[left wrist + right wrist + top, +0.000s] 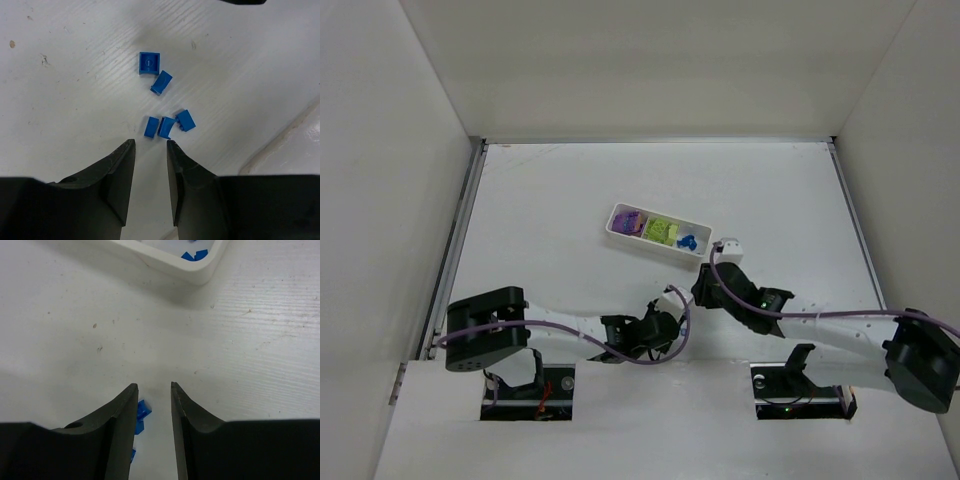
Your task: Sort the legos into containers by color
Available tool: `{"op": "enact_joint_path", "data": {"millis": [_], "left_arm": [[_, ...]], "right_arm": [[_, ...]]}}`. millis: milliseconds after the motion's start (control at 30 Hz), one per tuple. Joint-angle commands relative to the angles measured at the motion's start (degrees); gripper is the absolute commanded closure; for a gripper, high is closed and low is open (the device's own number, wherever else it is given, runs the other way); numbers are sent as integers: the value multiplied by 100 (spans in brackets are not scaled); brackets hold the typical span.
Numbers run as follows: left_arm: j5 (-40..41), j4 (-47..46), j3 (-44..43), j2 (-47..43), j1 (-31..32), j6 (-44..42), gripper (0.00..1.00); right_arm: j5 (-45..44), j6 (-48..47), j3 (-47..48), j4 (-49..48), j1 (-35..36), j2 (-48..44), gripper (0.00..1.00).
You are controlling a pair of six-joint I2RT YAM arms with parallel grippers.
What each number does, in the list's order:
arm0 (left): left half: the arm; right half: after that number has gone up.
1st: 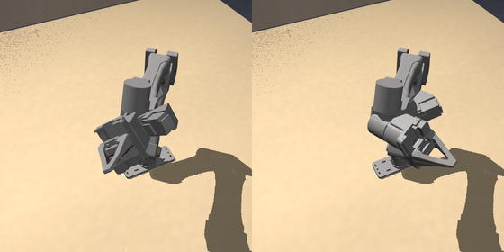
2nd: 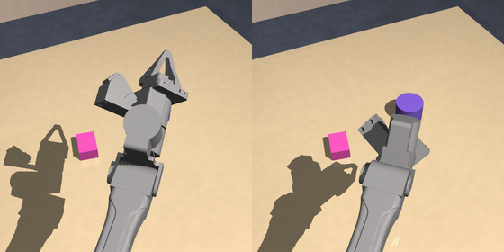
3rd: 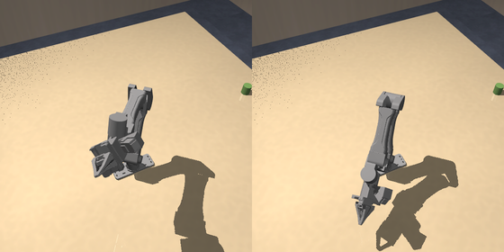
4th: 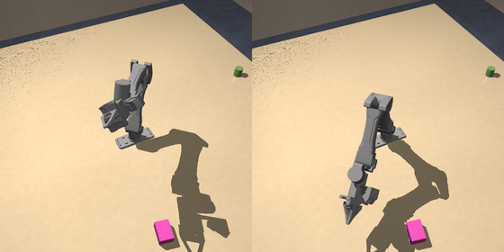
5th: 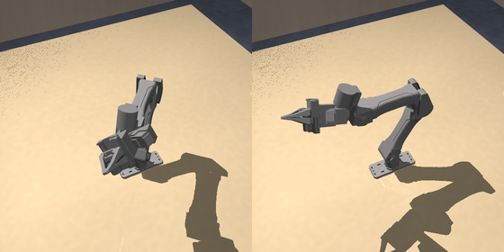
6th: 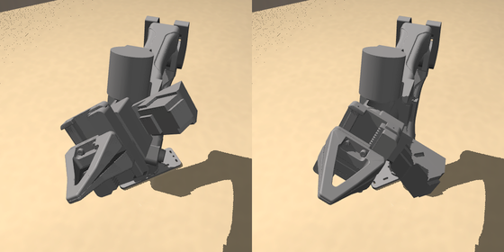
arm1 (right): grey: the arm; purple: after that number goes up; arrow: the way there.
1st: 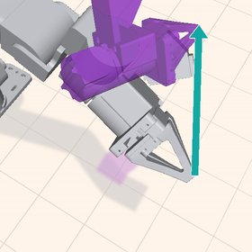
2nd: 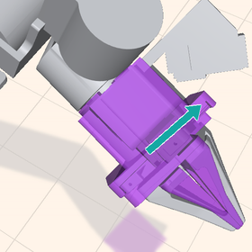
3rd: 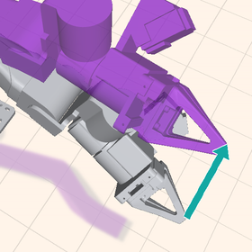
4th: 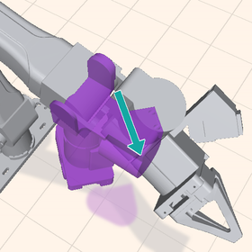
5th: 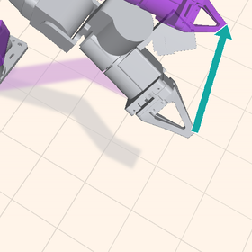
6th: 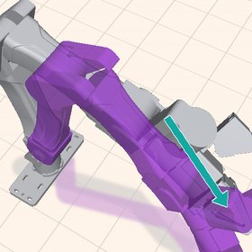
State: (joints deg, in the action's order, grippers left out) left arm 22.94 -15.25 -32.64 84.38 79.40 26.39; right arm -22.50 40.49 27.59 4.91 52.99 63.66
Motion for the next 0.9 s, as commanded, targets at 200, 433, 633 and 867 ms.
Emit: {"op": "enact_joint_path", "data": {"millis": [200, 433, 633, 867], "left_arm": [[114, -22, -242, 228, -69, -38, 74], [114, -101, -304, 413, -113, -161, 75], [114, -172, -322, 518, -131, -213, 80], [184, -198, -85, 264, -148, -187, 88]], "right_arm": [[-79, 126, 176, -122, 215, 120, 57], [0, 152, 132, 10, 409, 156, 52], [132, 161, 194, 195, 611, 366, 56], [167, 310, 246, 169, 734, 577, 50]]}}
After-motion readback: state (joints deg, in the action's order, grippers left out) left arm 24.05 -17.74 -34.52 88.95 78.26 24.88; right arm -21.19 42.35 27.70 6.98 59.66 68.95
